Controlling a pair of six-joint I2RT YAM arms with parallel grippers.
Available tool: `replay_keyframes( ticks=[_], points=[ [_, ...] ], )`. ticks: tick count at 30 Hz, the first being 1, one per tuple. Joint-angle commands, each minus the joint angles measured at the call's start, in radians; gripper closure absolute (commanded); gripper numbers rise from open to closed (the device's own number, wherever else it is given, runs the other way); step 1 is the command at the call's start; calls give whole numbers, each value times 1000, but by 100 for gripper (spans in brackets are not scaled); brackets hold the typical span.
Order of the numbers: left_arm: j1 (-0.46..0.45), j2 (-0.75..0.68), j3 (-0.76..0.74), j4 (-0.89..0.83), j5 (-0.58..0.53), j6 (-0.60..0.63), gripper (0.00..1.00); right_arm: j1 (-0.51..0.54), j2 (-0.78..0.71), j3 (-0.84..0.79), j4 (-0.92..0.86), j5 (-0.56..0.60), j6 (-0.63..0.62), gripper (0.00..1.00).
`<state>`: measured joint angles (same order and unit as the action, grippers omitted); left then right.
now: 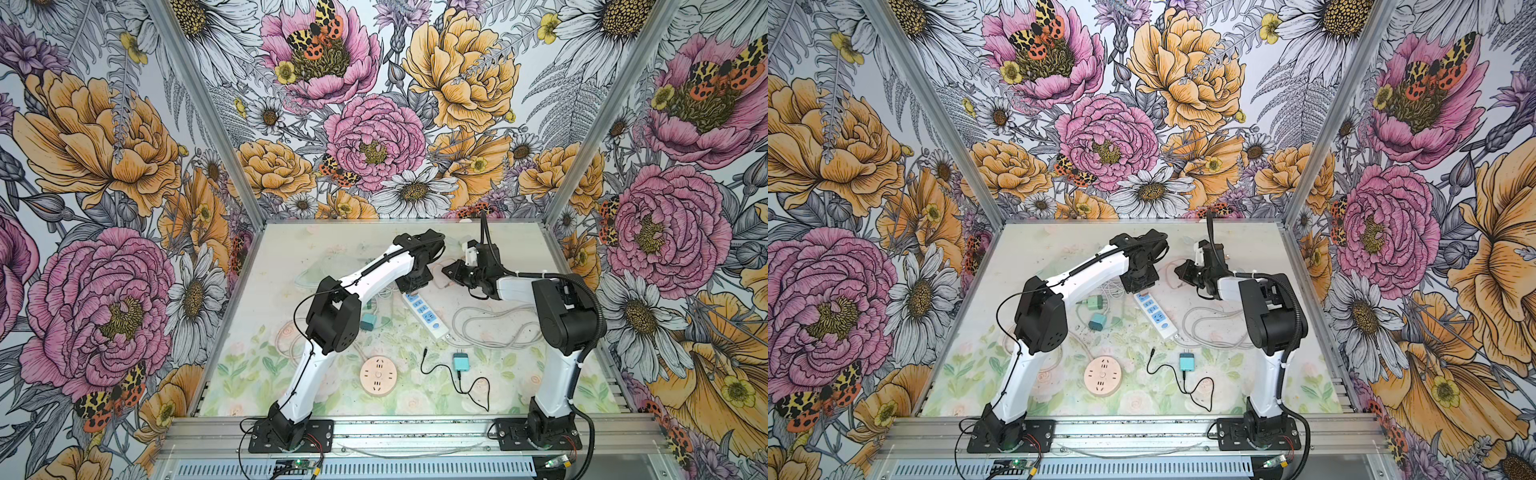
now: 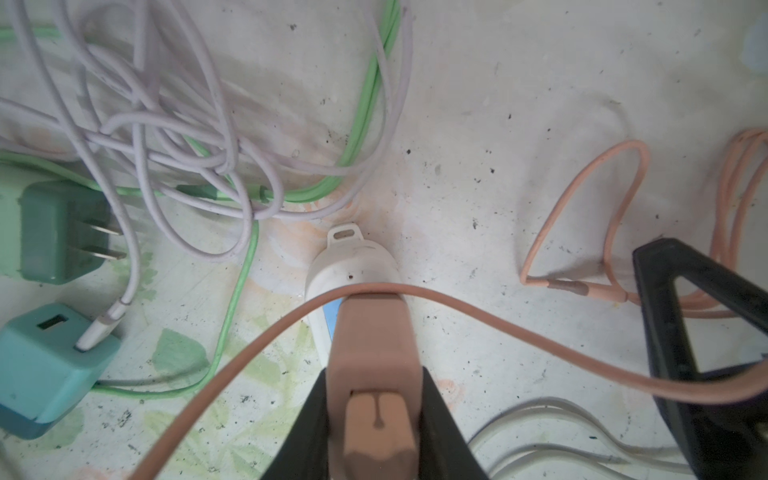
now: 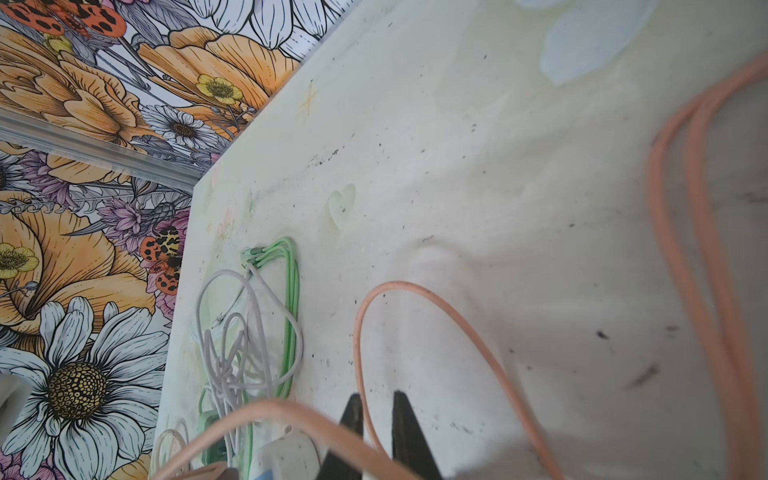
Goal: Insert the plug
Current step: 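Press the pink charger down into the end socket with the left gripper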
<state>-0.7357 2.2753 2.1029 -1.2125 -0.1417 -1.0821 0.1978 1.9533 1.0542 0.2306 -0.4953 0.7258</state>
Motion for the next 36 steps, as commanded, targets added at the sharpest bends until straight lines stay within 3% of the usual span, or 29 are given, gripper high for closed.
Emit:
replay_keyframes(
  ticks=[1, 18, 30, 36],
  points=[
    [-6, 15, 23, 1, 8, 5, 100, 7, 9, -3, 35, -12, -1, 84],
    [-34, 26, 13, 14, 72, -2, 100, 6, 9, -5, 34, -8, -1, 84],
    [-45, 26, -26, 10, -5, -5, 100, 5, 14, -5, 35, -7, 2, 84],
    [-70, 94, -5, 7, 18, -13, 100, 8, 18, -2, 32, -6, 7, 84]
  ],
)
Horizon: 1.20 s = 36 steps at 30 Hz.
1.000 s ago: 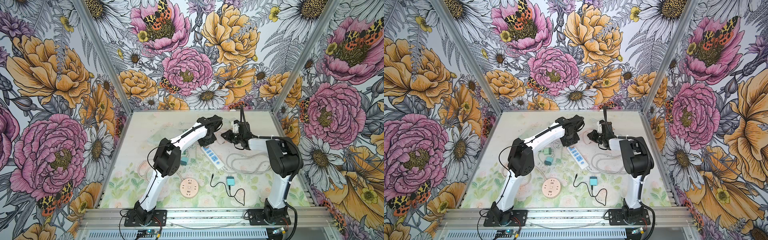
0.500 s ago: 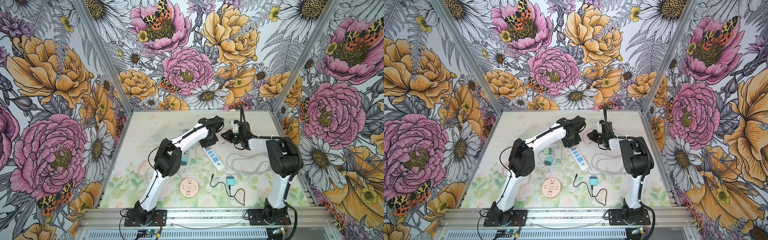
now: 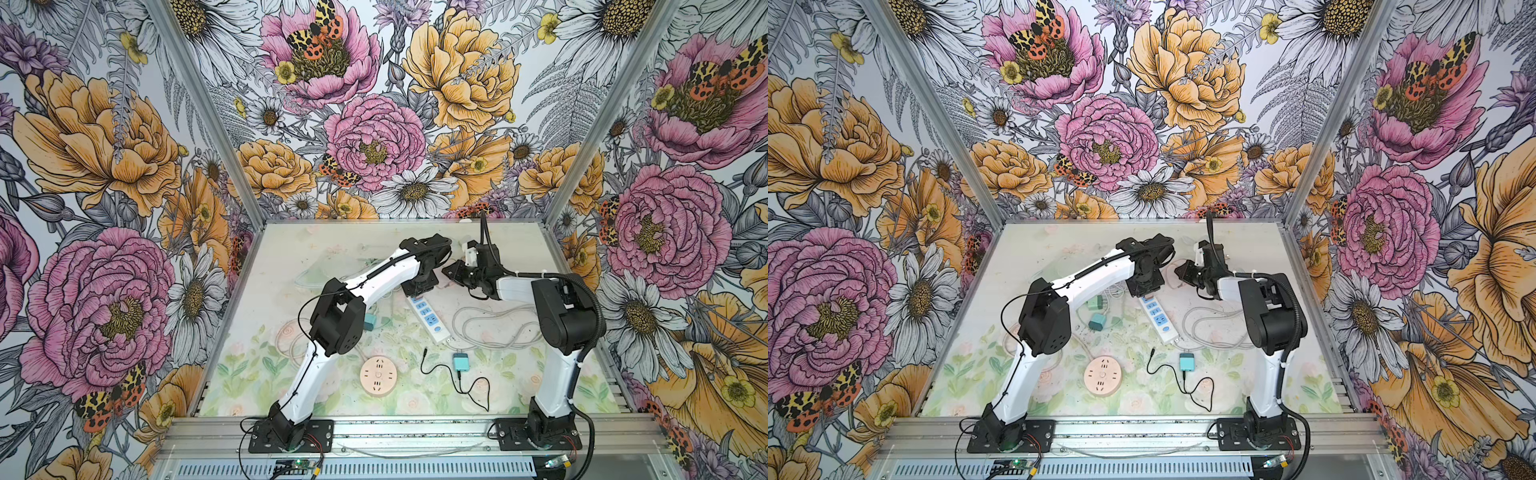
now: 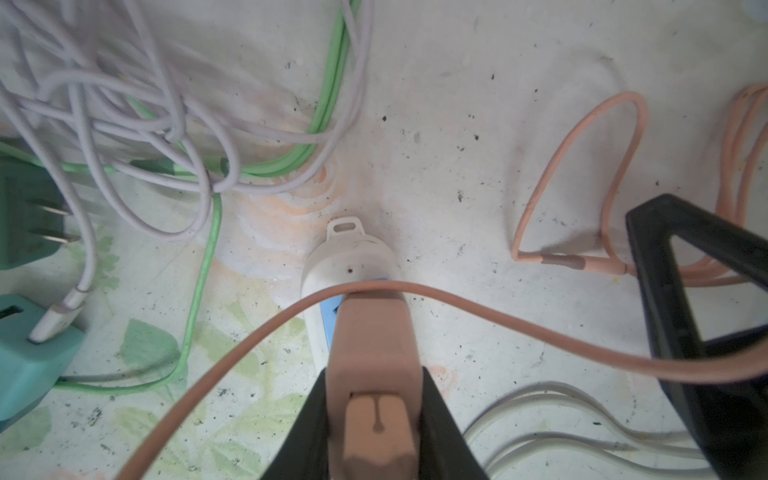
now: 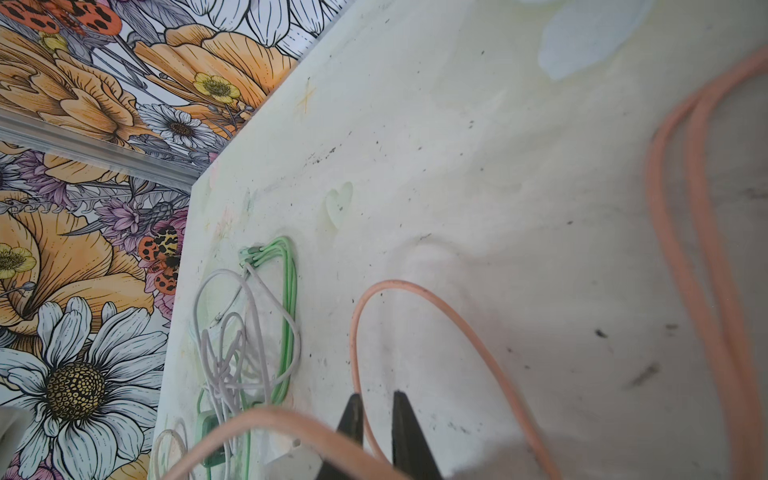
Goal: Insert the plug
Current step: 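Press the pink charger down into the end socket with the left gripper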
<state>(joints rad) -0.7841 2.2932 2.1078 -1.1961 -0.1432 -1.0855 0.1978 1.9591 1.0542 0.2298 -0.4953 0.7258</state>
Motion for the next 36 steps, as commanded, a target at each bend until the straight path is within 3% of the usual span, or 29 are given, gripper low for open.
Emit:
replay_keyframes(
  ticks=[1, 9, 16, 25, 30, 36],
  points=[
    [-25, 82, -12, -10, 17, -9, 100, 7, 12, -2, 33, -7, 6, 84],
    [-32, 125, -18, -61, 1, 9, 100, 10, 17, -1, 39, -10, 9, 84],
    [-38, 234, 80, -147, 3, 47, 100, 12, 44, 4, 55, -25, 30, 84],
    [-85, 234, 4, -146, -38, 10, 100, 11, 43, 10, 45, -18, 26, 84],
    [-84, 277, 13, -120, 31, 36, 100, 12, 37, 13, 41, -17, 22, 84],
    [-39, 234, -84, -13, 133, 60, 100, 12, 34, 13, 34, -14, 14, 84]
  ],
)
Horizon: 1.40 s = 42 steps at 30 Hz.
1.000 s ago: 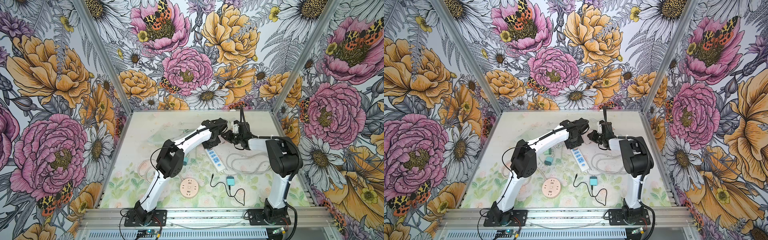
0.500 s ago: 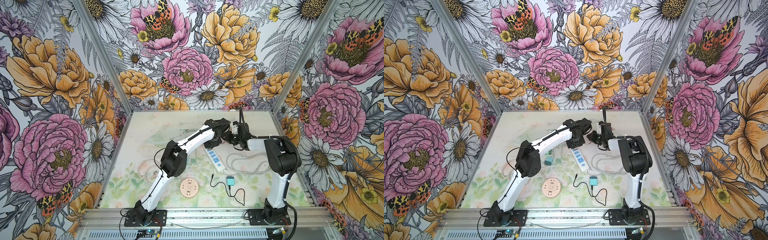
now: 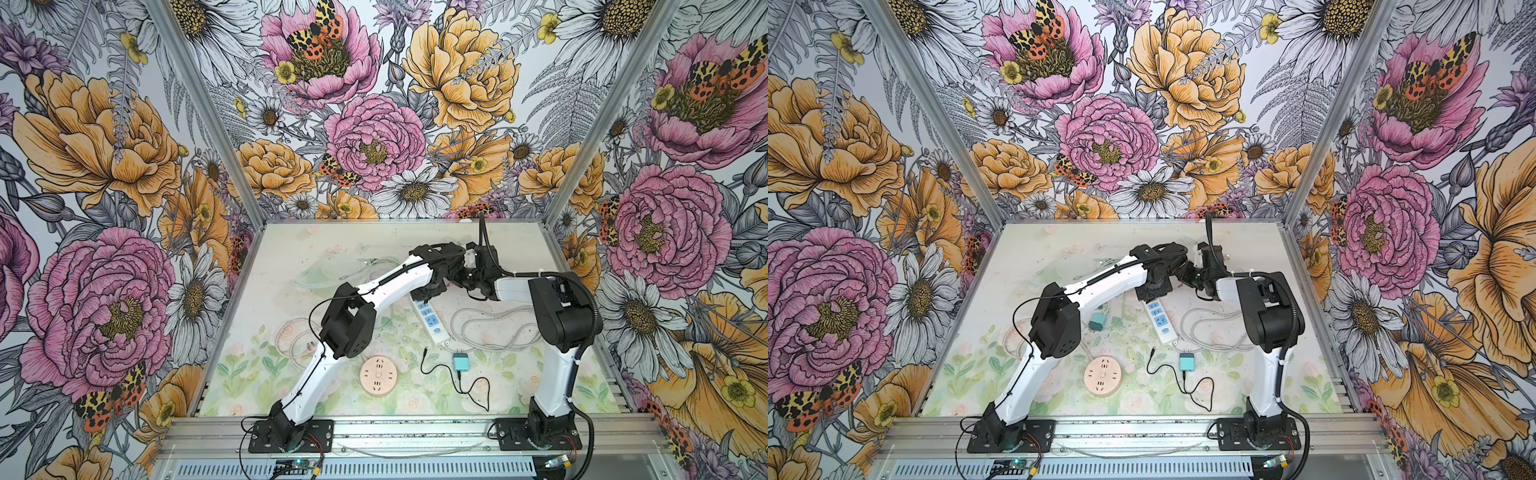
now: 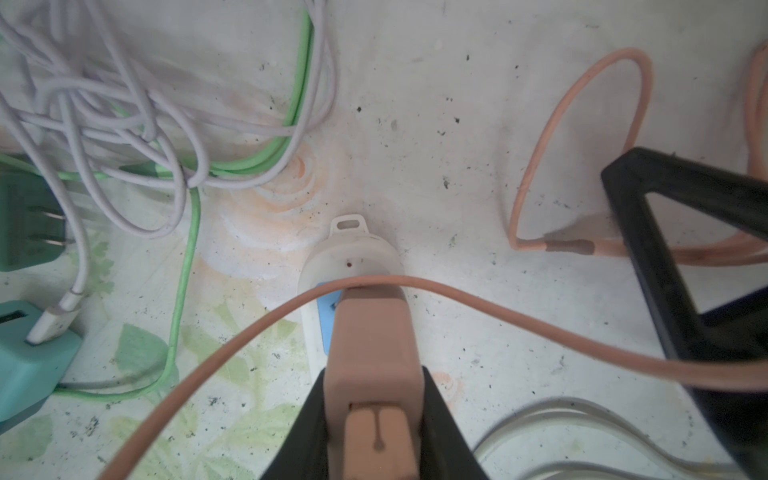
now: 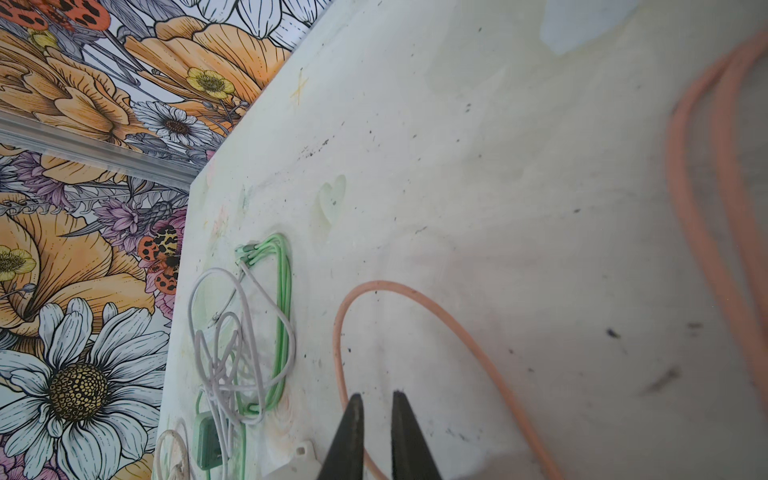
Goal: Insert the plug
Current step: 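Press the pink charger down into the end socket with the left gripper, then open the left gripper and lift off the charger while the right gripper withdraws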
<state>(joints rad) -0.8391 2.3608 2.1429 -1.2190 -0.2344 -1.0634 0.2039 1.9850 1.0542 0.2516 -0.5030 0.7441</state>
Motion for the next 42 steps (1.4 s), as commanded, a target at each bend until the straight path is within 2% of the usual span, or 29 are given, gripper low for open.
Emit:
replay_keyframes(
  ticks=[1, 6, 12, 15, 18, 21, 29, 34, 42],
  points=[
    [27, 156, -128, 11, 229, 47, 100, 6, 8, 15, 10, -6, -4, 84],
    [70, 149, -135, 8, 282, 109, 100, 10, 15, 19, 9, -2, -1, 84],
    [49, 206, -124, 8, 332, 127, 100, 15, 33, 26, 9, -5, -1, 84],
    [41, 188, -117, 7, 270, 112, 100, 15, 29, 43, -5, -16, 0, 84],
    [66, 143, -83, 8, 235, 120, 91, 18, 10, 69, -35, -13, -10, 84],
    [93, 103, -38, 8, 210, 148, 87, 21, -3, 91, -54, -6, -9, 84],
    [115, 65, 8, 9, 236, 250, 62, 39, 44, 229, -121, -6, 3, 84],
    [112, 70, 57, 7, 238, 319, 62, 28, 115, 343, -178, -9, 15, 84],
    [118, 89, 129, 8, 247, 358, 61, -8, 99, 360, -250, 29, -14, 85]
  ],
)
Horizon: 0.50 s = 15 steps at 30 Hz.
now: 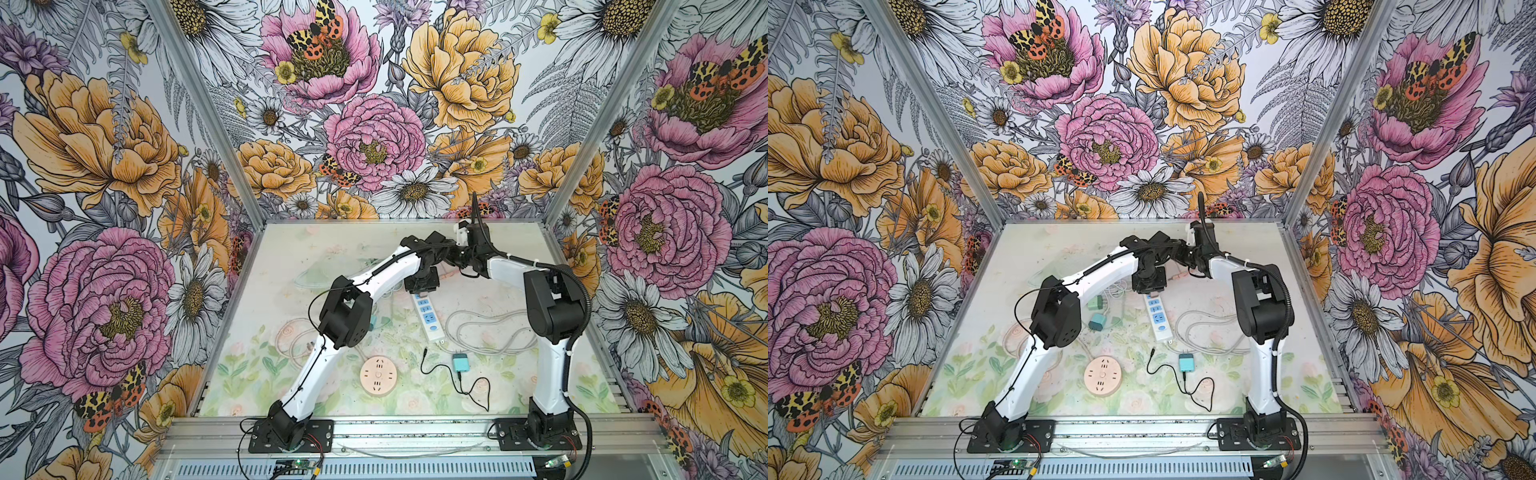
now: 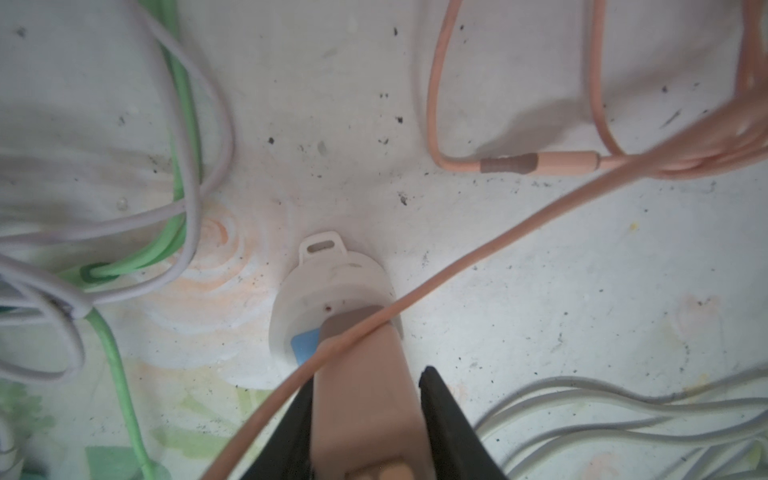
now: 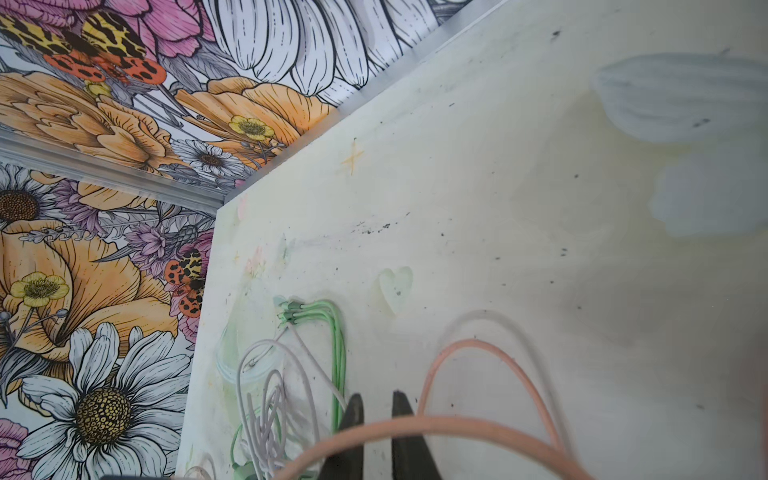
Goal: Insert the plug
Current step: 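Open the left gripper and lift off the charger while the right gripper withdraws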
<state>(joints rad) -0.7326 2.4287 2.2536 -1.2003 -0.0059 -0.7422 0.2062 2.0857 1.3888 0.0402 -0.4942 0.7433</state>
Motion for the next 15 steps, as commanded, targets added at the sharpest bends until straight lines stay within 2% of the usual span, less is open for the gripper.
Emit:
replay_keyframes(
  ticks=[1, 5, 8, 10, 15],
  points=[
    [12, 12, 13, -12, 16, 37, 61, -10, -5, 23, -49, 22, -18, 84],
    [14, -25, 10, -12, 46, 78, 59, -12, -21, -10, -52, 14, -25, 84],
    [16, -62, -1, -17, 88, 118, 53, -16, -39, -38, -55, 14, -17, 84],
    [15, -99, -25, -20, 88, 143, 49, -16, -57, -62, -54, 20, -15, 84],
    [-10, -189, -92, -21, 86, 219, 46, -22, -94, -97, -63, 29, -18, 84]
  ],
)
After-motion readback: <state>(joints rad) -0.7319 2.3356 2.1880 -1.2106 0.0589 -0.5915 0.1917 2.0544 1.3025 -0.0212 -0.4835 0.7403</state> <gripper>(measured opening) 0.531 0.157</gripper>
